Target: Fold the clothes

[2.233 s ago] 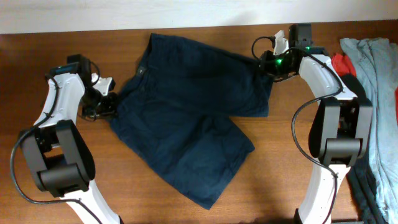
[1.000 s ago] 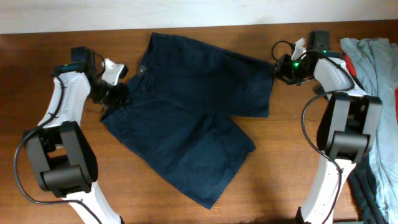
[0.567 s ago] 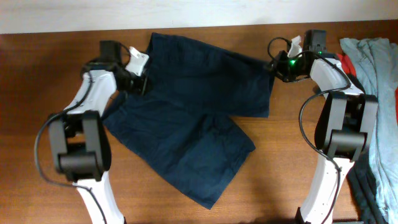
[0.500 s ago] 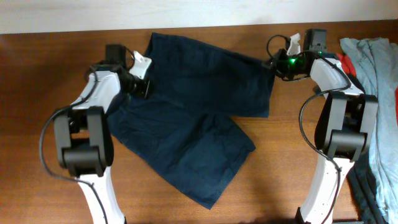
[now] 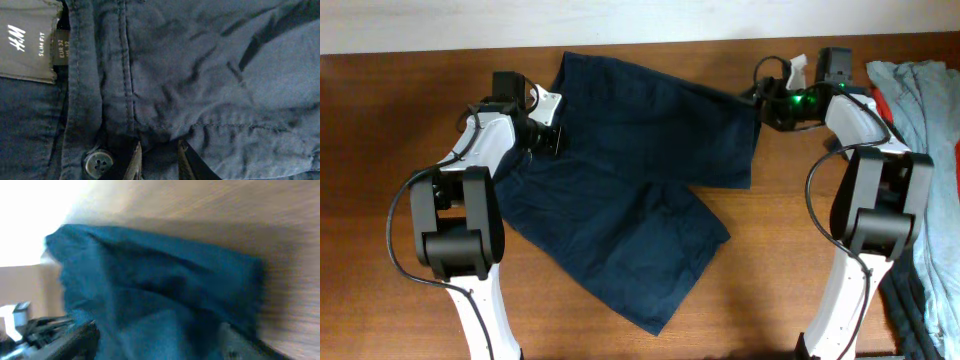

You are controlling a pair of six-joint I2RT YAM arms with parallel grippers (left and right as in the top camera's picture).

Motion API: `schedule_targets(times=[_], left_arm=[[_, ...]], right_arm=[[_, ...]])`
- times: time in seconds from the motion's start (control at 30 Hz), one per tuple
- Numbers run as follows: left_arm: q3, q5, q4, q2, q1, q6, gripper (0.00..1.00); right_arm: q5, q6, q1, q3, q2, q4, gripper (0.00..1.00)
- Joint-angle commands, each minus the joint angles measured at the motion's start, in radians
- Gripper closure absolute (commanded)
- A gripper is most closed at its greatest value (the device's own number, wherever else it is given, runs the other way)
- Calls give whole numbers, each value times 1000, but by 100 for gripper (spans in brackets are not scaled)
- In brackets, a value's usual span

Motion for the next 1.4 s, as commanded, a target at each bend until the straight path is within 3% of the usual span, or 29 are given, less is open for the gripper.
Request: schedule_targets(times=[0.0,0.33,0.53,0.83,0.93,0.97,1.0,1.03,1.1,1.2,1.37], left_arm=[[-29,-104,-30,78,10,-14,75],[-29,-104,-31,78,10,-14,75],[-29,-104,-31,78,10,-14,75],[-29,-104,-31,78,10,-14,75],[-29,-104,-31,78,10,-14,75],[-29,-104,-31,78,10,-14,74],[-29,-104,-31,78,10,-14,74],[-29,-105,-30,78,10,-14,74],[-29,-104,-31,78,10,-14,74],[-29,-104,-33,78,10,-14,74],[-29,-114,-43,78,10,-14,74]], right_arm=[[106,76,-3,4,17,-19,13],[55,167,11,4,62,-31,10],[-61,132,21,4,67,11,11],[28,143,13,4,67,101,15],[23,144,1,4,67,180,30],[24,164,-3,4,67,217,44],[24,172,-5,4,67,229,50],[45,174,-6,4,67,253,63],[95,174,-6,4,67,266,74],[235,171,-6,4,67,266,85],[323,141,-28,4,67,286,89]])
